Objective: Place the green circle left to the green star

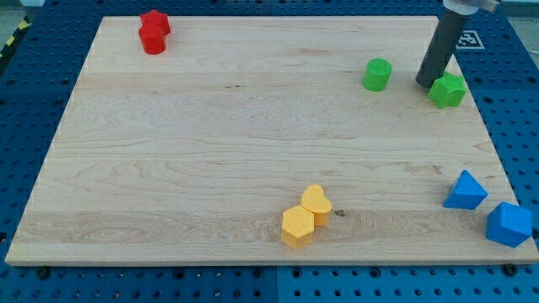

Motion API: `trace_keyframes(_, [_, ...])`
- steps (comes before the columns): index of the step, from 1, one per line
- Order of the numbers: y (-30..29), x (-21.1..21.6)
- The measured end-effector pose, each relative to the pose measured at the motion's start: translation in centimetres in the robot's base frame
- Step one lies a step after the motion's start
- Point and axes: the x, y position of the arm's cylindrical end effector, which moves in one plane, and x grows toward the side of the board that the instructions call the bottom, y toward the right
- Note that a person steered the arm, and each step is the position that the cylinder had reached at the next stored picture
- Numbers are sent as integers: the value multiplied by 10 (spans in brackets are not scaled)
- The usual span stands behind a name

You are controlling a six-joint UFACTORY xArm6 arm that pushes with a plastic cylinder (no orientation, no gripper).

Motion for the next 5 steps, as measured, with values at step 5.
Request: trace_keyframes(5, [-79, -39])
